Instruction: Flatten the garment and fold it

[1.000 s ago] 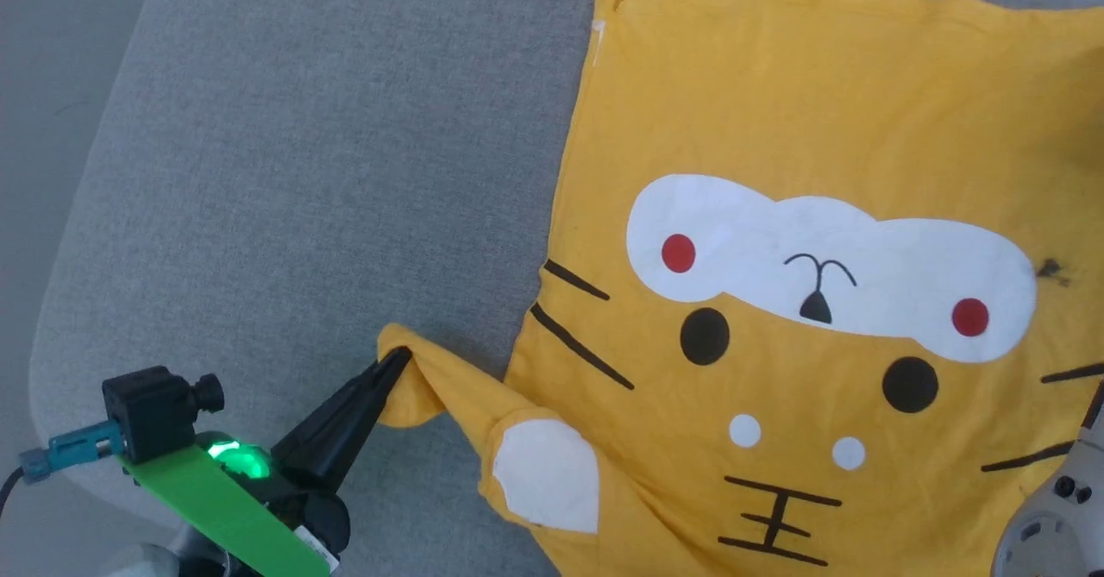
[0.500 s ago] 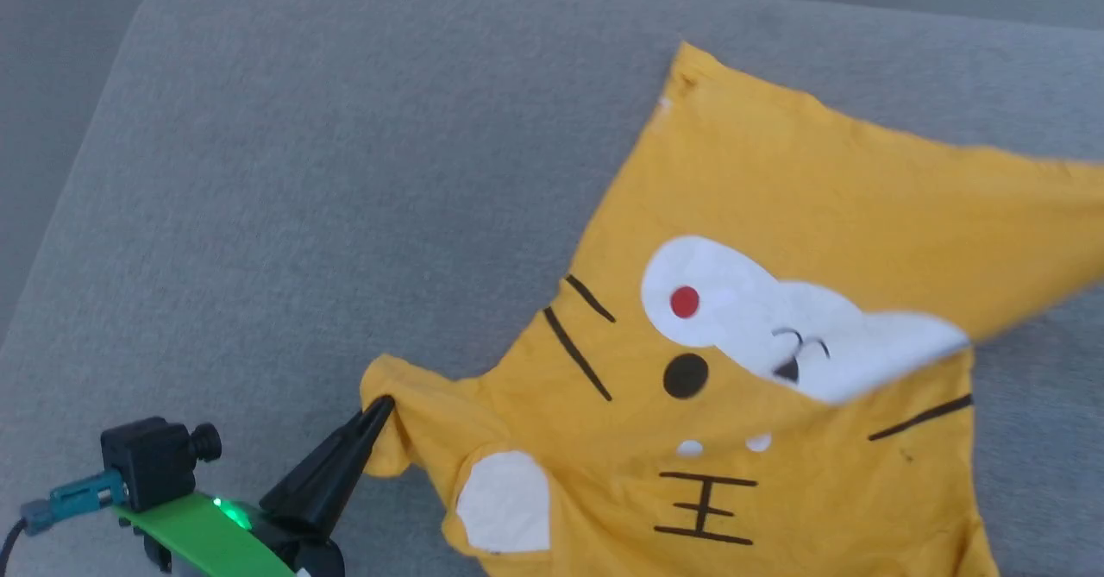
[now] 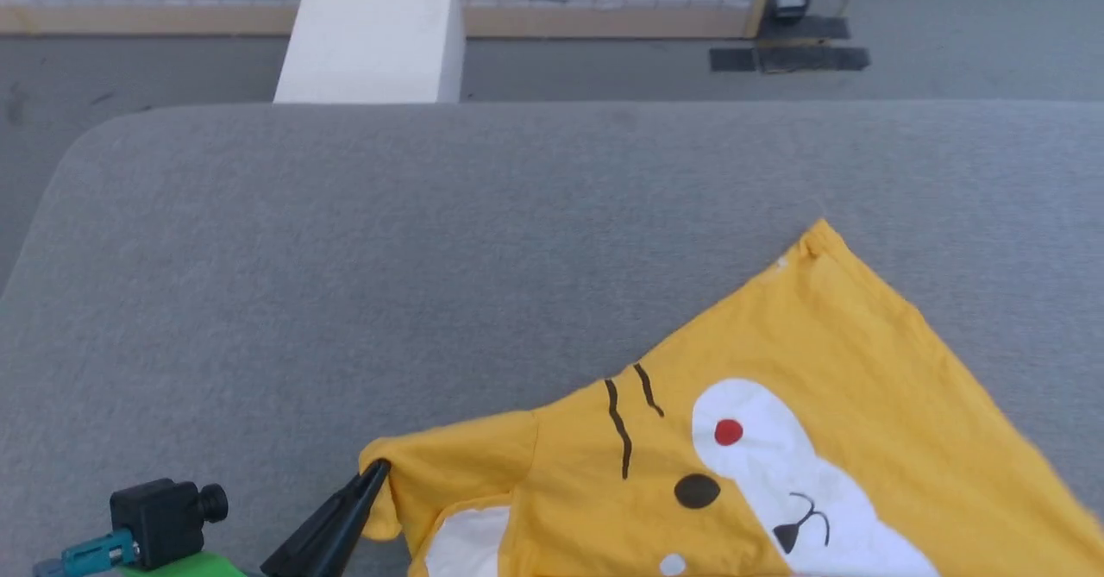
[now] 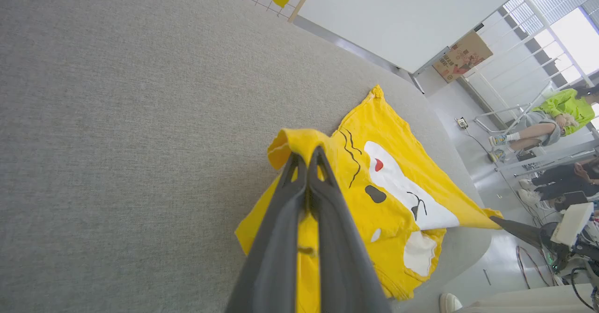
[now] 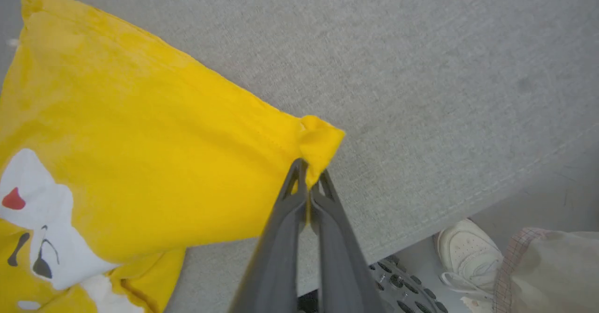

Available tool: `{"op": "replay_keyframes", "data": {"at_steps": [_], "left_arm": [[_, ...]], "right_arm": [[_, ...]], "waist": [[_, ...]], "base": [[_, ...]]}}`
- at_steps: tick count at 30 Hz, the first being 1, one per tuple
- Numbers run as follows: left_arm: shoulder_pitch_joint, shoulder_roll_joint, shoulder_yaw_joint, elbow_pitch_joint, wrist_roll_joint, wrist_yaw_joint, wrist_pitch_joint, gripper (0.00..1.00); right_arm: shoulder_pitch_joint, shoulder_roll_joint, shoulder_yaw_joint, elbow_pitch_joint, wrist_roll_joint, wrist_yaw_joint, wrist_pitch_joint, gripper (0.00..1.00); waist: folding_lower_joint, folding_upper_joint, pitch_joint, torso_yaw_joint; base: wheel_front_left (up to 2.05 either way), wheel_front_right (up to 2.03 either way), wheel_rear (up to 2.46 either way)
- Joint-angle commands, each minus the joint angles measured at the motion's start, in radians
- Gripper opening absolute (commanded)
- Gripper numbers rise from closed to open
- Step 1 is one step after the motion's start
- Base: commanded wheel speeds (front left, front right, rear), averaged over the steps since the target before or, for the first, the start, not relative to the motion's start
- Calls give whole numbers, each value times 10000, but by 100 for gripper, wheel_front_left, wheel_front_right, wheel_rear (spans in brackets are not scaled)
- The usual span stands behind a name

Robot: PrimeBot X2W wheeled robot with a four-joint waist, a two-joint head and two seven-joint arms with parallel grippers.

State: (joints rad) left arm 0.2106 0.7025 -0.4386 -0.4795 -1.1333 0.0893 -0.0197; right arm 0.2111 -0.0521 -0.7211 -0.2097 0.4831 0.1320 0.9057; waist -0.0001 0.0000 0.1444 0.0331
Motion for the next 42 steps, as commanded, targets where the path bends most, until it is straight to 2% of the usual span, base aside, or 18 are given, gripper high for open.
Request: {"op": "replay_keyframes", "data": {"at_steps": [1, 7, 12, 16, 17, 18, 19, 20, 23, 29, 33, 37, 42], "left_arm": [[114, 113, 30, -68, 69, 42, -68, 0], [151, 272, 126, -240, 71, 67, -35, 0], [14, 340, 121, -336, 93, 88, 93, 0], [-65, 337, 84, -364, 93, 117, 177, 0], [-80, 334, 73, -367, 94, 117, 191, 0], [-96, 328, 62, -373, 92, 115, 204, 0], [-104, 327, 49, -383, 86, 104, 217, 0], [-108, 323, 37, -394, 69, 84, 228, 0], [-105, 285, 35, -434, -9, 10, 204, 0], [-203, 212, 4, -418, -21, -208, 115, 0], [-341, 154, -15, -350, -13, -387, 59, 0], [-550, 107, -20, -267, 4, -575, 28, 0], [-842, 134, -3, -198, 18, -814, 63, 0]], "right_arm": [[278, 16, 213, 237, 219, -13, -230, 0], [938, 17, 1818, 1756, -66, -13, -2152, 0], [188, 17, 2762, 3677, -534, -13, -3839, 0], [-437, 17, 3034, 4875, -754, -13, -4549, 0], [-531, 17, 3056, 5020, -792, -13, -4634, 8], [-594, 18, 3077, 5083, -877, -13, -4680, 23], [-605, 18, 3066, 5057, -918, -13, -4629, 48], [-583, 18, 3006, 4939, -924, -13, -4449, 100], [-361, 18, 2717, 3985, -1078, -13, -3648, 100], [234, -127, 1607, 139, -1316, -13, -796, 100], [-370, -550, 1185, -2085, -1474, -13, 342, 100], [-1908, -870, 1755, -2583, -2004, -13, 293, 100], [-3806, -1294, 3433, -1217, -2931, -13, -171, 100]], "waist": [[1, 0, -405, -497], [1, 0, -159, -535], [1, 0, -54, -528], [1, 0, -69, -551], [1, 0, -72, -548], [1, 0, -65, -540], [1, 0, -46, -534], [1, 0, -26, -532], [1, 0, 82, -507], [1, 0, 440, -299], [1, 0, 711, -109], [1, 0, 1023, 114], [1, 0, 1492, 365]], "base": [[0, 0, 0], [0, 0, 0], [0, 0, 0], [0, 0, 0], [0, 0, 0], [0, 0, 0], [0, 0, 0], [0, 0, 0], [0, 0, 0], [0, 0, 0], [0, 0, 0], [0, 0, 0], [0, 0, 0]]}}
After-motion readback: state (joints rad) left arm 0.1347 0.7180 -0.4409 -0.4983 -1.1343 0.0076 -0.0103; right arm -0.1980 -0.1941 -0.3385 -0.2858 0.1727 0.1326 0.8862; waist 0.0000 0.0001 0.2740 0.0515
